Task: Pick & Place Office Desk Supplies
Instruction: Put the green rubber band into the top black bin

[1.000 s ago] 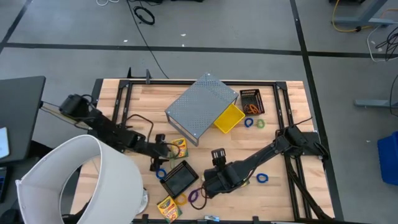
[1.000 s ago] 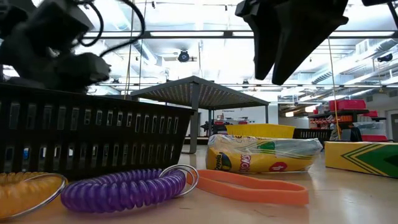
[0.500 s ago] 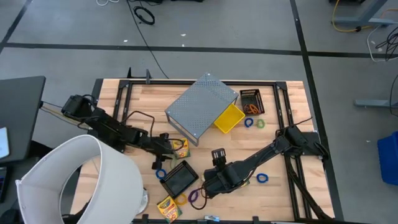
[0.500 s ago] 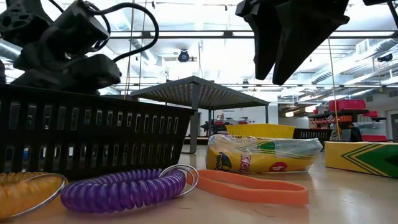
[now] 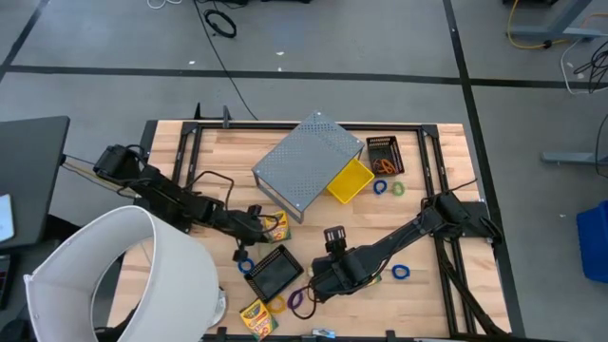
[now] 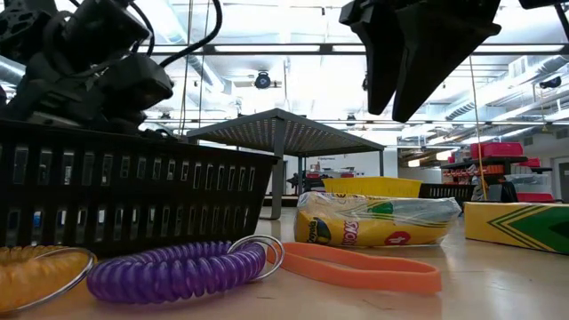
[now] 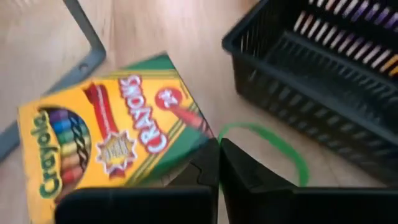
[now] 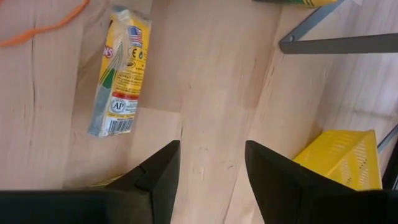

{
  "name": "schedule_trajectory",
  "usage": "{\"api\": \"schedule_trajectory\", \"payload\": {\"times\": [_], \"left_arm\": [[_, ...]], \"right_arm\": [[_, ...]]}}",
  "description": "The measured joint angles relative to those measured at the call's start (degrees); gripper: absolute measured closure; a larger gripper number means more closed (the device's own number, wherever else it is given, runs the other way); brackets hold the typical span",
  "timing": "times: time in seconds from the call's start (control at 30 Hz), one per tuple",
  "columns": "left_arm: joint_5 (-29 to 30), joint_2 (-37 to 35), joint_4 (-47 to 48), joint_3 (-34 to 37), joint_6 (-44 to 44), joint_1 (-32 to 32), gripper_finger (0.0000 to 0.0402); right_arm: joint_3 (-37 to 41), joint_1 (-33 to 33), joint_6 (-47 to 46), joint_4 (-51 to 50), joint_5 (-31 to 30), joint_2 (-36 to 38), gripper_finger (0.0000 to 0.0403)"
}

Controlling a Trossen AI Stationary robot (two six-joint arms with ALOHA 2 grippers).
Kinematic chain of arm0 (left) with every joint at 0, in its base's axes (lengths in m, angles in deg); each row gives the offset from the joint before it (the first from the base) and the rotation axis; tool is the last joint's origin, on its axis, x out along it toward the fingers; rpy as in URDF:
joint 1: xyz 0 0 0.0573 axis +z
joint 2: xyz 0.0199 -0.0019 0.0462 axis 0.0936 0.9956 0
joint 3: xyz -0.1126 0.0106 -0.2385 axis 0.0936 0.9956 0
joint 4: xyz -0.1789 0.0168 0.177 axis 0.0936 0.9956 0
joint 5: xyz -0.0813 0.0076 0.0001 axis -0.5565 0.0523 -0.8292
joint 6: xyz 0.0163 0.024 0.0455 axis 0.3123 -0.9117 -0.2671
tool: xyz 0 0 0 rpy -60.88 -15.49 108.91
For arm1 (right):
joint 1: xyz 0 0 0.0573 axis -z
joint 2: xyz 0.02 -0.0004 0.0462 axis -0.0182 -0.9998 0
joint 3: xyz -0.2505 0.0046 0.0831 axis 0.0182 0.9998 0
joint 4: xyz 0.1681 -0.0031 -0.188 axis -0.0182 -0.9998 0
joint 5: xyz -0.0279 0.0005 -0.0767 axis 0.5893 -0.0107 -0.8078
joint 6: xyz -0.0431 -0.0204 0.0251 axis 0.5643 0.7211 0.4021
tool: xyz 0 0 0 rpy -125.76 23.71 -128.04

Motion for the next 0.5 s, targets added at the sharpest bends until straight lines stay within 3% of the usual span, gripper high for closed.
{"api": "schedule_trajectory", "payload": {"times": [0.3,0.5], "left_arm": [[5.3,-5.1,-1.7,0.0,-0.8,0.0,0.0399],[6.6,-10.9,-7.1,0.0,-5.6,0.1,0.0399]], "right_arm": [[0.0,0.0,-1.9,0.9,-4.2,0.0,0.0215],[0.0,0.6,-0.9,10.8,-7.5,0.0,0.0215]]}}
